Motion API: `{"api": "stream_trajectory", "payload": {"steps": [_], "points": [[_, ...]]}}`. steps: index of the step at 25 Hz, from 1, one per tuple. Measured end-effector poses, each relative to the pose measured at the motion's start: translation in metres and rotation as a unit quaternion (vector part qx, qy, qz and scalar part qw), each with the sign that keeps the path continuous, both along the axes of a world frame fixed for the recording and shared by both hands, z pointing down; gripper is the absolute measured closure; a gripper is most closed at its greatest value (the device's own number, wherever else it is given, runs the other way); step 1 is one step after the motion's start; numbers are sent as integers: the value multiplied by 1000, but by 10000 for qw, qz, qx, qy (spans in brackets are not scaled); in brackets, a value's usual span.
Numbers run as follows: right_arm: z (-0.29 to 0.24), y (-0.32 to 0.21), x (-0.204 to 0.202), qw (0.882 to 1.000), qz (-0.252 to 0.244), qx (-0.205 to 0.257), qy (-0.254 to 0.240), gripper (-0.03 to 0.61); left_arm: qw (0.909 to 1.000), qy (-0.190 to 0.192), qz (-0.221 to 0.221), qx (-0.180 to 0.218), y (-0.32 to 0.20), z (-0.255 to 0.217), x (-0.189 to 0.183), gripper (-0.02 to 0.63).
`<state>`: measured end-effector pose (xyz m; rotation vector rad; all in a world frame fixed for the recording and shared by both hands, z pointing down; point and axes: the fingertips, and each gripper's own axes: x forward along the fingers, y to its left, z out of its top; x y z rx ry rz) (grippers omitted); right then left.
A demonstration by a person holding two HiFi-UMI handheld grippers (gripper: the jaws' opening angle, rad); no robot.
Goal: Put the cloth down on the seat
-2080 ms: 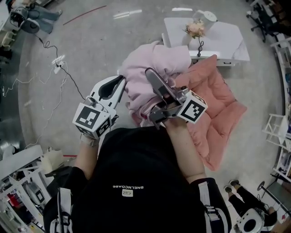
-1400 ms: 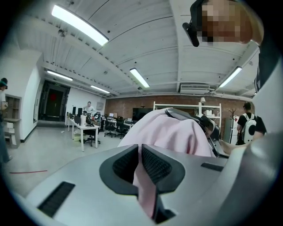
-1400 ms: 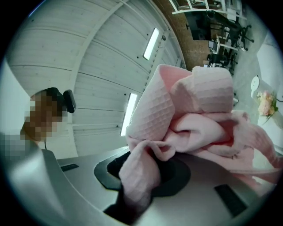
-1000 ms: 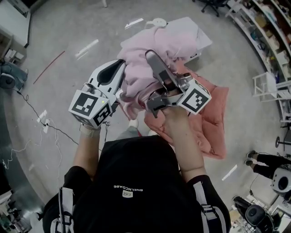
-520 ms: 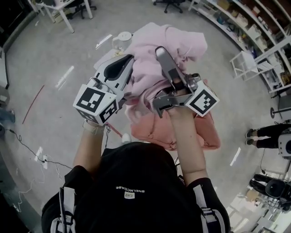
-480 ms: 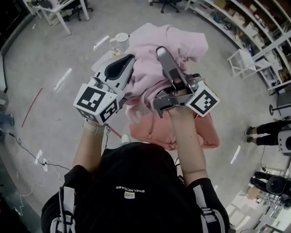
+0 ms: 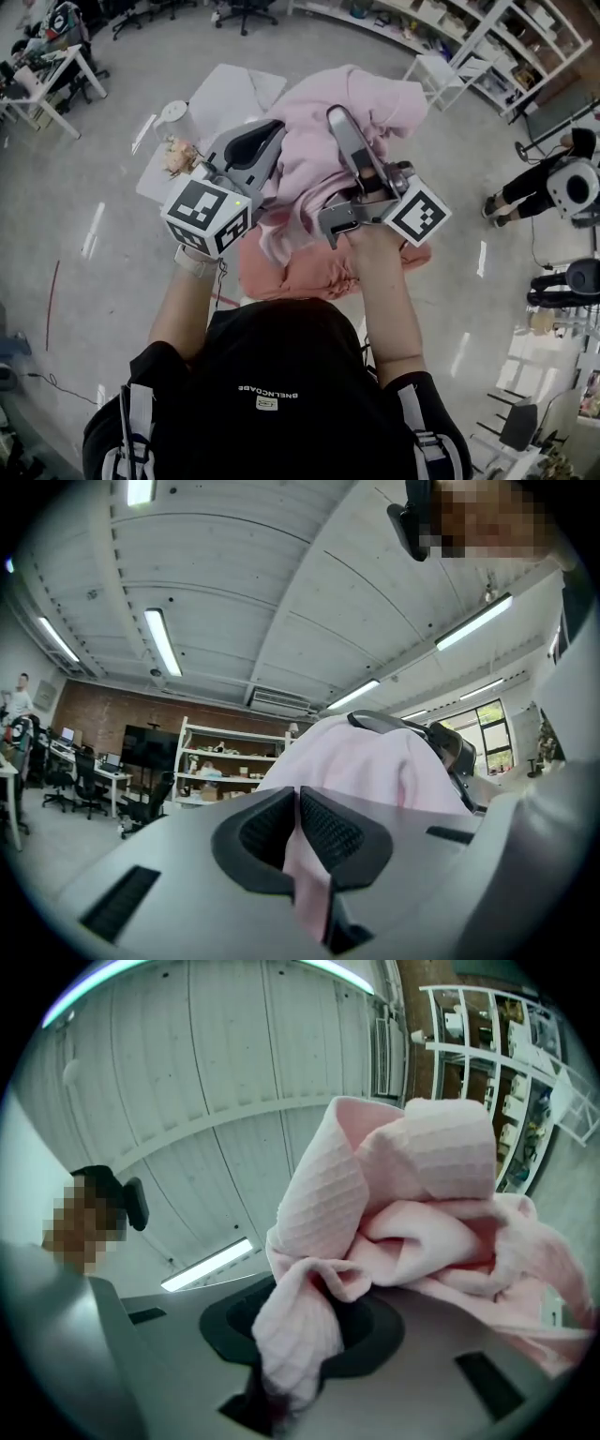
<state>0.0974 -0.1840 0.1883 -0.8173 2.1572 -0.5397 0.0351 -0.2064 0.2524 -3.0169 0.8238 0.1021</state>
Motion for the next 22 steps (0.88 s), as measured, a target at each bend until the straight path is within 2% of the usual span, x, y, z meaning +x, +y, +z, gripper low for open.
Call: {"api": "stream_trajectory", "payload": {"steps": [6,13,18,22], "points": [[4,33,57,9974,689,-194,-39,446,9974,-191,683,-137,26,4,61,598],[38,78,131,9912,1161,-561,-298,446,9922,-528,1106,-246,70,35,136,598],[66,83,144,9873,1305,-819,-382,446,9875,-646,1303,-602,76,64,149,598],[95,88,152,9840,1317,-1103,-468,446,9845,-896,1322,-723,83,92,156,598]]}}
